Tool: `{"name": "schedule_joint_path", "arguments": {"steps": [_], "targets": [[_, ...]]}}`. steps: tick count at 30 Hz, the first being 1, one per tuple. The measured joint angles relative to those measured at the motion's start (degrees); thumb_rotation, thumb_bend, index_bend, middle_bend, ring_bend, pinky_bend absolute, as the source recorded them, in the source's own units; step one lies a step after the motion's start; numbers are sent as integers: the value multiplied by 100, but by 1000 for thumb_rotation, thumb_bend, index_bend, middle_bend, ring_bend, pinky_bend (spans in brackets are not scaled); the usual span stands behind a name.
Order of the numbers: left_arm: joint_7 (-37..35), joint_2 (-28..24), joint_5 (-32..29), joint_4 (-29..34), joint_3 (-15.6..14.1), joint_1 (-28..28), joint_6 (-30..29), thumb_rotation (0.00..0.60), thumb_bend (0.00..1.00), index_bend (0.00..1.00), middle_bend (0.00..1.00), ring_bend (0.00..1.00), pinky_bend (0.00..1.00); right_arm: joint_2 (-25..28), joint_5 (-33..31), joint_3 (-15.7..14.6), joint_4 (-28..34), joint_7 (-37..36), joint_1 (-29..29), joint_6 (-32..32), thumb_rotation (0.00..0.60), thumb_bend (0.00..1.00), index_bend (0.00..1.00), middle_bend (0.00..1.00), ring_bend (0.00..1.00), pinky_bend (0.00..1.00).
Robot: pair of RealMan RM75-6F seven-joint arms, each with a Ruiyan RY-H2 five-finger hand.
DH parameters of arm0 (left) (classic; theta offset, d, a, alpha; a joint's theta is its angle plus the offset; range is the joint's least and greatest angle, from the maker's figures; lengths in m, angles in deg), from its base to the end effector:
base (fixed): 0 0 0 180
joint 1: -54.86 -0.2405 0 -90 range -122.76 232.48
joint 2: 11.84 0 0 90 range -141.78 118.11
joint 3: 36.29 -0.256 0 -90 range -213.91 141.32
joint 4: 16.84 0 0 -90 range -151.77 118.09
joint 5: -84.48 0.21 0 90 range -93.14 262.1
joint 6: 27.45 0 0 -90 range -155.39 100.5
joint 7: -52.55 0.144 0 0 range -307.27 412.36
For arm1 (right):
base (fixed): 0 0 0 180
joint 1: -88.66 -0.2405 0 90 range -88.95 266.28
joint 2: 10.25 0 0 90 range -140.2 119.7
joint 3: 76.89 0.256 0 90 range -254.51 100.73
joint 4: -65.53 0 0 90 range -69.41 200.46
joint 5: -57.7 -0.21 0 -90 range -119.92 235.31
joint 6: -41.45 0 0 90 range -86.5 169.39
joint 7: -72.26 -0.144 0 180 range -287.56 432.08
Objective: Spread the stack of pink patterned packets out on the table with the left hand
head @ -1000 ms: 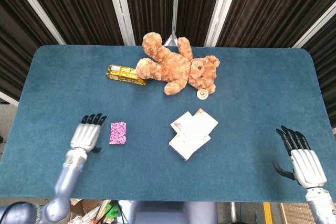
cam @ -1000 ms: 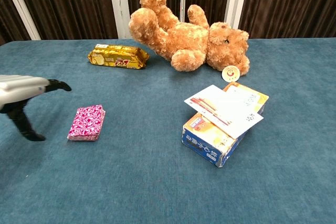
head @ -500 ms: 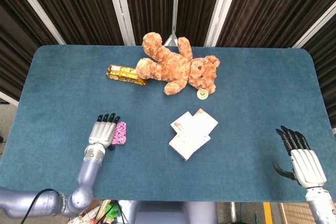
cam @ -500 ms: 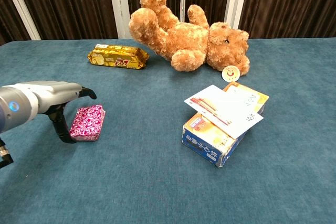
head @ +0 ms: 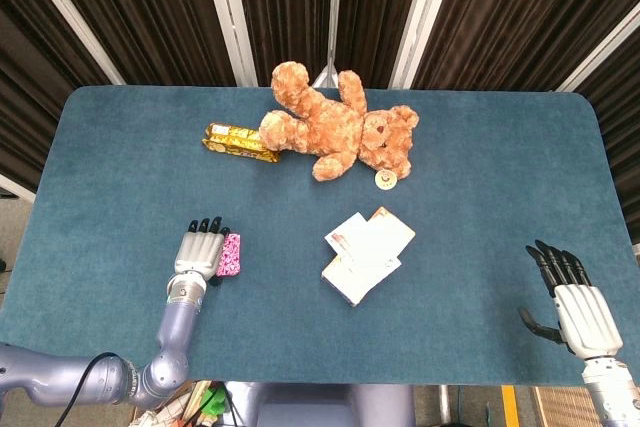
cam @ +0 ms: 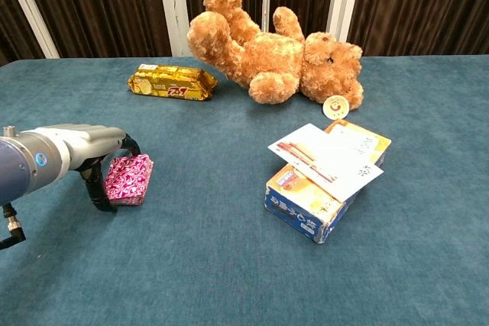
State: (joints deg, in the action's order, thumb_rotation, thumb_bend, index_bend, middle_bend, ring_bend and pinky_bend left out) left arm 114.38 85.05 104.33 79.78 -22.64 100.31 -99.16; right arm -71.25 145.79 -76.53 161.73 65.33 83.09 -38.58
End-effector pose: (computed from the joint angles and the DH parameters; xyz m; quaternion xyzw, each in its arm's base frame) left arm -0.1485 0.3054 -0.0500 -0.7125 -0.4535 -0.1383 0.5173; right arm -0.3035 -0.1735 0.1507 0.6041 -0.4536 0.3943 0.5232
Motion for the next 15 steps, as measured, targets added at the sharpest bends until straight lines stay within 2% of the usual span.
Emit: {"name": "schedule_joint_path", "arguments": {"steps": [5,15], "targets": [[-116,21,69,-32,-38,28,14,600,499,439,0,0,0,1,-7,2,3,1,1,-1,600,363,0,0,0,49],[-573,-314,504,356,-68,-66,-79,600,505,464,0,0,0,4,3,-4,1,5,7,-13,600,363,0,0,0,49]]}}
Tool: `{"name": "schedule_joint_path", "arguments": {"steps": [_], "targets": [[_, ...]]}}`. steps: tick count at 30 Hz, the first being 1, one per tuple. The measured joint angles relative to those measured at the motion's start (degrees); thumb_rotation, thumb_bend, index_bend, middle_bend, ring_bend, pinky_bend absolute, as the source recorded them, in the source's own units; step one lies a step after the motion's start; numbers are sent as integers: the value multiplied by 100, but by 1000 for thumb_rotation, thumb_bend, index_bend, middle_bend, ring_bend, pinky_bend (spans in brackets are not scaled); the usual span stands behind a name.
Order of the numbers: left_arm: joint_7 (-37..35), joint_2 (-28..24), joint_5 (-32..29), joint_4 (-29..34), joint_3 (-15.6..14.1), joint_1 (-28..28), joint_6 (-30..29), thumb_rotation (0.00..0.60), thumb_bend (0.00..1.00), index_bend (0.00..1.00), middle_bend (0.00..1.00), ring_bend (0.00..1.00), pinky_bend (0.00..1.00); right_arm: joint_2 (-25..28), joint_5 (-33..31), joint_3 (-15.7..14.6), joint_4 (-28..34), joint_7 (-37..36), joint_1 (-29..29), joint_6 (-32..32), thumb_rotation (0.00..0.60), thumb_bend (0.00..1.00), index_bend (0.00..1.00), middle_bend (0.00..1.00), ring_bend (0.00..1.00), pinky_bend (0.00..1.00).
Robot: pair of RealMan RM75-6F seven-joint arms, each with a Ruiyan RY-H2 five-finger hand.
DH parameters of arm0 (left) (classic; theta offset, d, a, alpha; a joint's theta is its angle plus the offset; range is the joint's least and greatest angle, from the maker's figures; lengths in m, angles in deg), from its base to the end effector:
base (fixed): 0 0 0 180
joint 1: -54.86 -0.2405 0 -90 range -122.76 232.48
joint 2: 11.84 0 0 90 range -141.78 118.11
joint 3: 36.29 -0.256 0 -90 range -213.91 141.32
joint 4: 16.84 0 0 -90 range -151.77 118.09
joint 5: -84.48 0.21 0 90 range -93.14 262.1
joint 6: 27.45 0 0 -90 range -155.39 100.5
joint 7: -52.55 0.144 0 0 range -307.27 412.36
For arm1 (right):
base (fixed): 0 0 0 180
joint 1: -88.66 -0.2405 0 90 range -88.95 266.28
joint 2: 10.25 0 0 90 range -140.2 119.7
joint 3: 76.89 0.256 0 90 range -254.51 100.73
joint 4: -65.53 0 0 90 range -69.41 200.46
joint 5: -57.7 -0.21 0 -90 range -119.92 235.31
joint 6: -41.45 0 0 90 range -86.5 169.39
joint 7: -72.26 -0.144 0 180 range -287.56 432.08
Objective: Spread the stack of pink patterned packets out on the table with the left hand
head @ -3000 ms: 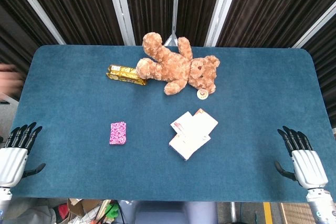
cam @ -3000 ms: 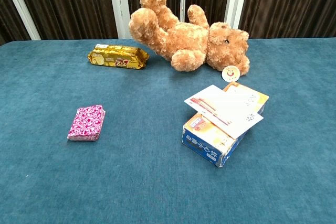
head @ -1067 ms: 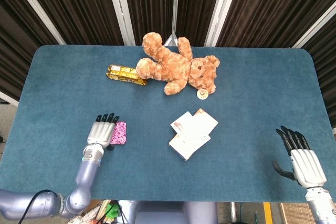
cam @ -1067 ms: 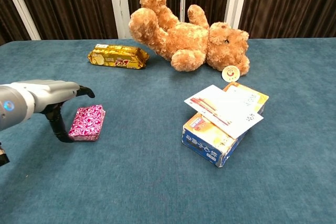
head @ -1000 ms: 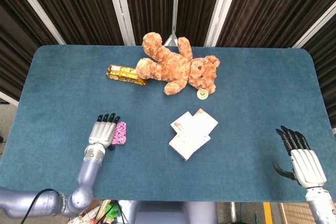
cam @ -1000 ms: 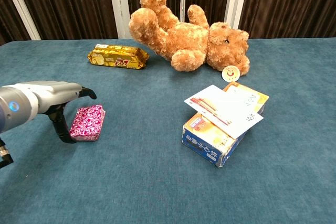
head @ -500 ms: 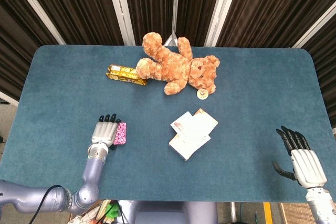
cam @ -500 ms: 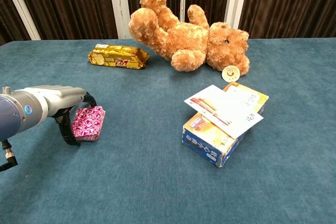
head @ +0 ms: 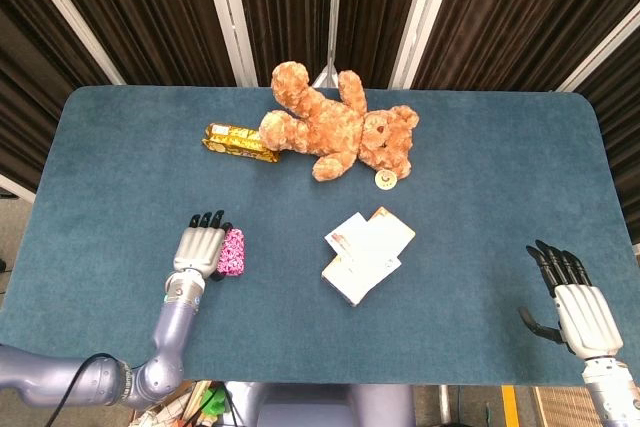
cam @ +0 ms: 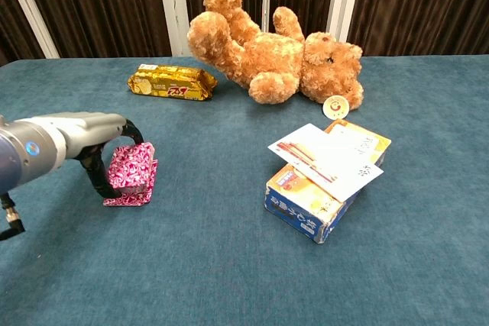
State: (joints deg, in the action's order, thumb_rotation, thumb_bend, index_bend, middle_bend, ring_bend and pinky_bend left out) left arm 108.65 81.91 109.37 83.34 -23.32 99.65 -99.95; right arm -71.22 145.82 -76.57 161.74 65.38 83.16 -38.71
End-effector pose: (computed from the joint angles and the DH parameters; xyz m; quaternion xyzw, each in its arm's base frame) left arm -0.1422 0.3063 -0.0322 -0.7016 -0.4551 -0.1893 0.5146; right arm -0.3035 -0.1730 0.1510 0.6040 -0.4531 0.3943 0.5239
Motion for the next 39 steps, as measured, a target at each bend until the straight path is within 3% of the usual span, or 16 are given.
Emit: {"name": "schedule_joint_path", "arguments": {"steps": [9,18,24,29,39], "targets": [[-357,-735,309,431,-183,-229,-2,600,505,479,0,0,0,-1,-4,-4,22,25,5,-7,600,362,0,0,0,49],[-830,-1111,466,381,-506,-491,251,600,497,464,0,0,0,-9,-29,2,32,59,6,5,600,363,0,0,0,49],[-1054,-1146,530,123,-712,-605,454,600,474,436,0,0,0,-16,-24,2,38,76,10,-6,600,362,0,0,0,49],[-1118,-1071,600,-69,-847,-628,568,600,337,308,0,0,0,-17,-31,5,39,74,11,-5,600,363,0,0,0,49],[-975,-970,406,-194,-932,-574,580,600,275,265,0,0,0,-9,-29,6,38,47,11,-5,600,363,0,0,0,49]]}}
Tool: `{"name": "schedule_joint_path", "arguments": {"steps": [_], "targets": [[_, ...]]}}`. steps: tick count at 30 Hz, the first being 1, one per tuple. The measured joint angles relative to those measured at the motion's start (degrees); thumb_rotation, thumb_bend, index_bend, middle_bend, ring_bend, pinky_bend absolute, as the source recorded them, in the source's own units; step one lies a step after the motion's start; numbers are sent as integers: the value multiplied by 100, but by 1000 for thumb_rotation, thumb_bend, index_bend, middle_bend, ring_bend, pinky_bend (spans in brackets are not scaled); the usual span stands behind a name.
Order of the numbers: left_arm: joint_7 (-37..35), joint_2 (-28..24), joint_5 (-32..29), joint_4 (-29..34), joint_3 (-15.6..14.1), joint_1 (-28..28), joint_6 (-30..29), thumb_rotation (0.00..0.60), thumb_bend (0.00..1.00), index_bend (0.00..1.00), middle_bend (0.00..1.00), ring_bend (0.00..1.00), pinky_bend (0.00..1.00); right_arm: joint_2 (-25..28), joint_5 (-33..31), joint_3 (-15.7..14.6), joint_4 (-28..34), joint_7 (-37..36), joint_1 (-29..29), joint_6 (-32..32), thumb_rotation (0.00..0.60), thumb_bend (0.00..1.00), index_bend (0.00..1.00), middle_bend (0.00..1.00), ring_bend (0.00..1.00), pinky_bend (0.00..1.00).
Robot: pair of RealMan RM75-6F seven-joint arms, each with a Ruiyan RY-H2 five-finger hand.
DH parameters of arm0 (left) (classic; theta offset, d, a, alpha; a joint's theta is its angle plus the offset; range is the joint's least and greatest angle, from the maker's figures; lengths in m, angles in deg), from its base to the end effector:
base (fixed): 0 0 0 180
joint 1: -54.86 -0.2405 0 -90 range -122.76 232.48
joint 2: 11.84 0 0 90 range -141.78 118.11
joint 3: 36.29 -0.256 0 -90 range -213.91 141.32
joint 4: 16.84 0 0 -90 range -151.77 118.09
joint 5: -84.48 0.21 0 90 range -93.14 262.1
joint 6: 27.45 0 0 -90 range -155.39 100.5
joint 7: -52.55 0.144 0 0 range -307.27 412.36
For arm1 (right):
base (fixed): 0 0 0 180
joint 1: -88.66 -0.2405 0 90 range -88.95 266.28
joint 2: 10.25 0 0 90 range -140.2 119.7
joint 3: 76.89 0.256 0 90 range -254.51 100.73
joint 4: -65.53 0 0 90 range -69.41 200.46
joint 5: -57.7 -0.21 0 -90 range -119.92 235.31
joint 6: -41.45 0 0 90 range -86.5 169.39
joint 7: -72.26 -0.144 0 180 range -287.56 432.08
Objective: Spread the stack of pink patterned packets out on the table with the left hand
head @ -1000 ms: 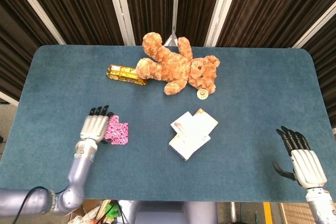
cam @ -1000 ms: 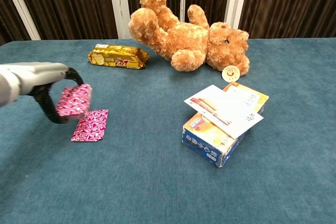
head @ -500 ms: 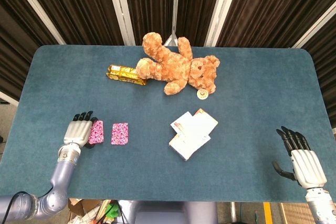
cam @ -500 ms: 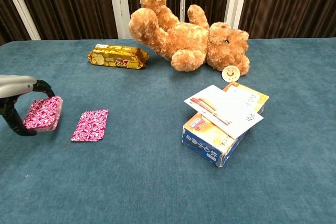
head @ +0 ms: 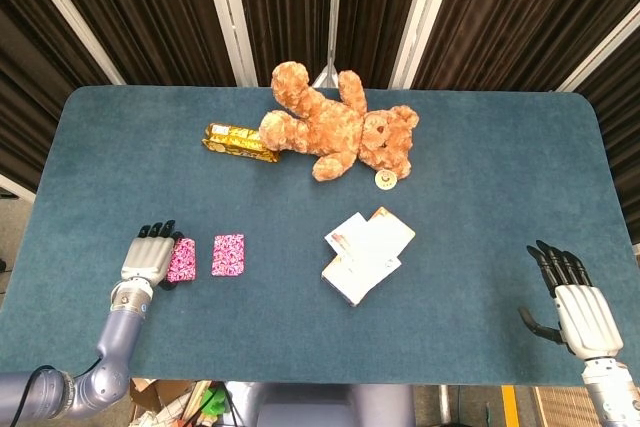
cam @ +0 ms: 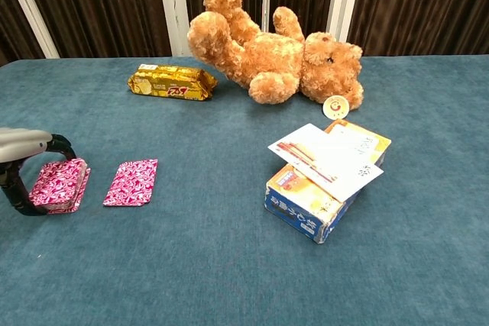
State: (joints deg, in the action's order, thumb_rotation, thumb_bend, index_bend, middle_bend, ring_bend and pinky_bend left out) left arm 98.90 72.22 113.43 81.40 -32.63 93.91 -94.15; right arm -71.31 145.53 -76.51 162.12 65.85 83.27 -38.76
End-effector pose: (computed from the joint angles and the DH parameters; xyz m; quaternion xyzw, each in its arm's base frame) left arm -0.2273 0.2897 0.0002 -0.6931 -0.4677 -0.1357 0.5315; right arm -0.3028 -0.1726 0.1504 0.6021 -0.4540 0.3938 0.5256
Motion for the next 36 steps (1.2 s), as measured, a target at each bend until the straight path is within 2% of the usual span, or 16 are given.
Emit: {"name": "schedule_joint_path", "arguments": {"steps": [3,18,22,24,31,36], "targets": [[56,-7,-82,-8,-17,18,-2,600,235,244,0,0,0,-2,2,-2,-1,-5,1,-1,600,363,0,0,0,49],[78,-26,-161,-8,-66,62,-2,600,230,238,0,0,0,1,-6,-1,13,-10,2,5,600,362,0,0,0,49],[50,-14,-156,-16,-61,62,-17,600,407,360,0,0,0,13,-2,-4,19,-17,6,-1,600,362,0,0,0,49],[12,-3,-130,-22,-52,54,-35,600,463,382,0,0,0,15,0,-5,19,-17,7,-1,600,362,0,0,0,49],[-253,-39,146,43,-24,-23,-73,600,513,435,0,0,0,2,-1,-4,19,-4,0,12,600,363,0,0,0,49],[-418,-155,316,187,12,-70,-101,600,514,436,0,0,0,-1,-3,-5,15,0,4,7,600,363,0,0,0,49]]}}
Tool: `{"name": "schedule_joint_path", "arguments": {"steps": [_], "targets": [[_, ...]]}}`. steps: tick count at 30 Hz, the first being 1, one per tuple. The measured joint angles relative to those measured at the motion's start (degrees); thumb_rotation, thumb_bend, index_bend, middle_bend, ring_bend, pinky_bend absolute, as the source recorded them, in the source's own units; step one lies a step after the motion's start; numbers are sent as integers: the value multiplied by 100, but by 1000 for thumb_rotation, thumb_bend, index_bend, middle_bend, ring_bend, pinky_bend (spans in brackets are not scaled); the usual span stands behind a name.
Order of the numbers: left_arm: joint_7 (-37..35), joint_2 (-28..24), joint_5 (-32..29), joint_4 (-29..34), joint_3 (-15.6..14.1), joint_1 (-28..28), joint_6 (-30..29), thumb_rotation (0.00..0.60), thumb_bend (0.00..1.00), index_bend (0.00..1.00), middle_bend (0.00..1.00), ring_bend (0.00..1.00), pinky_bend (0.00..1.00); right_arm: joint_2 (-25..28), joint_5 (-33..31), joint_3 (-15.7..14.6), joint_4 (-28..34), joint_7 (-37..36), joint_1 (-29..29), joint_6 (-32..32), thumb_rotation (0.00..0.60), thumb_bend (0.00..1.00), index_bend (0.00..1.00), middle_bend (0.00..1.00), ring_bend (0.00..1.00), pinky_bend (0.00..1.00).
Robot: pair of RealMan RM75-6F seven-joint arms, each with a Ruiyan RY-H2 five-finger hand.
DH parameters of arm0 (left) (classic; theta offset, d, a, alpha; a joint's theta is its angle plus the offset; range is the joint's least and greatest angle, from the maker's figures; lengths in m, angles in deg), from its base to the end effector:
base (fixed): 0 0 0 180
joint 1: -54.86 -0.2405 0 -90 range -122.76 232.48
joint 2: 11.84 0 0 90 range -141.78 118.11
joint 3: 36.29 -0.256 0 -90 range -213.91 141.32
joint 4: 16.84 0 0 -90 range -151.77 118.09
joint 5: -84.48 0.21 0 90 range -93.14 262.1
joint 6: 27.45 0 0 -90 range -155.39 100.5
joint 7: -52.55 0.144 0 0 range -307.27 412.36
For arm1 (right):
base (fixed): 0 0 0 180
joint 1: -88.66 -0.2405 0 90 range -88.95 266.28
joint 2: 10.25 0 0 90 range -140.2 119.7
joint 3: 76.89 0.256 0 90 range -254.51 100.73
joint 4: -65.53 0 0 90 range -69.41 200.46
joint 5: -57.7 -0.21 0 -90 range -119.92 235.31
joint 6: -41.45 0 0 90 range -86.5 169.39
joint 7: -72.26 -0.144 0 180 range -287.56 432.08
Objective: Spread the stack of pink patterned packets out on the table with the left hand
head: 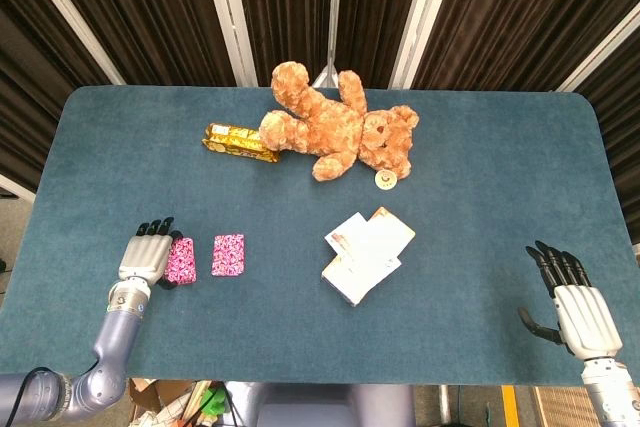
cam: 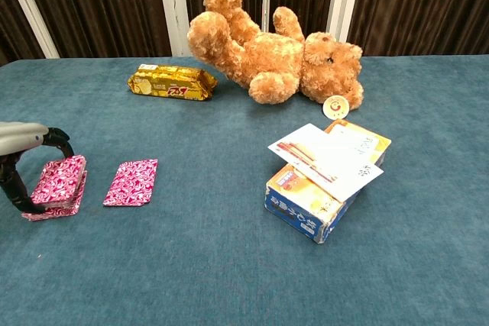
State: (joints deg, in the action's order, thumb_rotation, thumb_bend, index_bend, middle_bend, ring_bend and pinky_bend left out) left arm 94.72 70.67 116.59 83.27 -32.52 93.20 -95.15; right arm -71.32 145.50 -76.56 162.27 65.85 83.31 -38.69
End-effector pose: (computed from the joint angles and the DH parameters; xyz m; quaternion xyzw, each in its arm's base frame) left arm -0.2222 0.2893 0.0096 -0.6815 -0.4759 -0.1702 0.5293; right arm -0.3026 -0.1721 0.1498 0.6016 -0.4557 0.3937 0.5248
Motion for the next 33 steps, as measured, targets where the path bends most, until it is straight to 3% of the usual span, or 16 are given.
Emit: {"name": "schedule_joint_path", "arguments": {"steps": [11,24,28,33], "targets": [[-319,-366,441,376,-32,-126,31,600,512,438,0,0,0,-4,6,-3,3,19,1,-3,600,363,0,0,0,49],[70,-227,1072,1154,-440,-78,2,600,497,413,0,0,0,-2,-20,10,7,18,3,-2,600,362,0,0,0,49],[223,-107,1070,1231,-532,-34,31,600,469,381,0,0,0,-4,-26,13,4,10,1,3,600,362,0,0,0,49],[556,-1,982,1253,-664,50,56,600,366,312,0,0,0,-2,-31,17,4,2,2,0,600,362,0,0,0,49]]}}
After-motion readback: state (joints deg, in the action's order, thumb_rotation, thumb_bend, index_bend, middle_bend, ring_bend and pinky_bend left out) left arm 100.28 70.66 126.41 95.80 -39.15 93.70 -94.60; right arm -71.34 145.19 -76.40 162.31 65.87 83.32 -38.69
